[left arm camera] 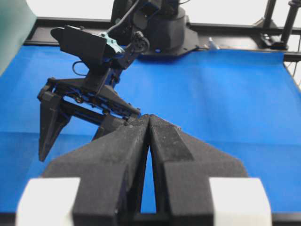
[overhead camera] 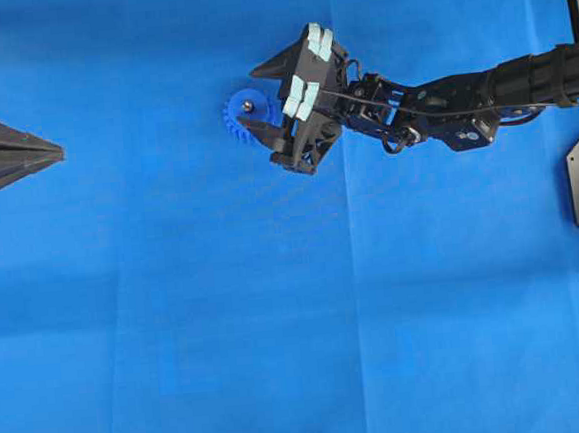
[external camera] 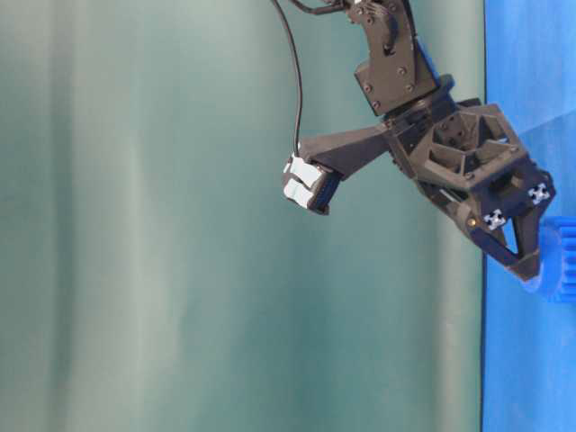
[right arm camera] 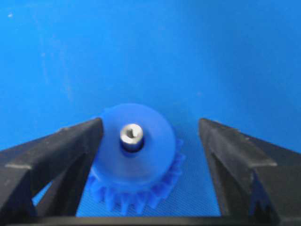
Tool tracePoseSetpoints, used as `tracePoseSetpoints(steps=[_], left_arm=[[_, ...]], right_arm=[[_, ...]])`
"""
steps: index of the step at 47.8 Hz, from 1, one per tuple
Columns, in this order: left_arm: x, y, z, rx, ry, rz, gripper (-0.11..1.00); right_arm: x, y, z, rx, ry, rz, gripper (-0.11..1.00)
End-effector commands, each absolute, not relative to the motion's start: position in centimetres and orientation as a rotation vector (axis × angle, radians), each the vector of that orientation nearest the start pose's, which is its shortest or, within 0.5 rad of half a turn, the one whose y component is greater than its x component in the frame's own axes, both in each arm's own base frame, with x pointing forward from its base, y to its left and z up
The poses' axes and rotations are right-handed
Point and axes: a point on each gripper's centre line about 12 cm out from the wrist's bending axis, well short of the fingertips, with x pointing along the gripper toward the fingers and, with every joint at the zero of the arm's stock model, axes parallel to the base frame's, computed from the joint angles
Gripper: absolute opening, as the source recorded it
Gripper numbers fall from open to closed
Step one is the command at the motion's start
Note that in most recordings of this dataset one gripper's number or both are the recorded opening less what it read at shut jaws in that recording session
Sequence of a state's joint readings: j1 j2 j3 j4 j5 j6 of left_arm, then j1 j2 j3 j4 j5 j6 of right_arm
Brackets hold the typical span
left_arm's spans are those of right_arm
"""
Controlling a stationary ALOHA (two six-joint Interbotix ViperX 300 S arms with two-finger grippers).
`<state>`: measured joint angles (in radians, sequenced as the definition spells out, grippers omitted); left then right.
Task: Insert the shaft placed at a random location into the center hole of the small gear at another random location.
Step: 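Lower the shaft into the gear's center hole with the right gripper, then open the right gripper and raise it away from the gear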
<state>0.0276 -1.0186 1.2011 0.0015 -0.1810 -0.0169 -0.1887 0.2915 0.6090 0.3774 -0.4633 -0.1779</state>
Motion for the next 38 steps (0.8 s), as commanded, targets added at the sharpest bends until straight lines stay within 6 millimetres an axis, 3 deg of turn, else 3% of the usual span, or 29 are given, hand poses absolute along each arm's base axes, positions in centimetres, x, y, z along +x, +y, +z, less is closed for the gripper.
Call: tracePoseSetpoints(steps=[1, 25, 33, 38], left_arm=[[19.0, 0.5, 28.4, -0.011, -0.009, 0.028, 0.00], [19.0, 0.6, 28.4, -0.012, -0.009, 0.030, 0.00], [18.9, 0.6, 28.5, -0.012, -0.014, 0.030, 0.00], [18.9, 0.5, 28.6, -0.012, -0.019, 0.028, 0.00]], right_arm=[[42.6, -9.9, 13.9, 0.164, 0.376, -0.373, 0.79], [40.1, -8.9, 24.1, 0.168, 0.242, -0.317, 0.78], [39.2, -8.6, 26.0, 0.156, 0.212, -0.301, 0.78], [39.1, -8.6, 25.8, 0.160, 0.217, -0.302, 0.78]])
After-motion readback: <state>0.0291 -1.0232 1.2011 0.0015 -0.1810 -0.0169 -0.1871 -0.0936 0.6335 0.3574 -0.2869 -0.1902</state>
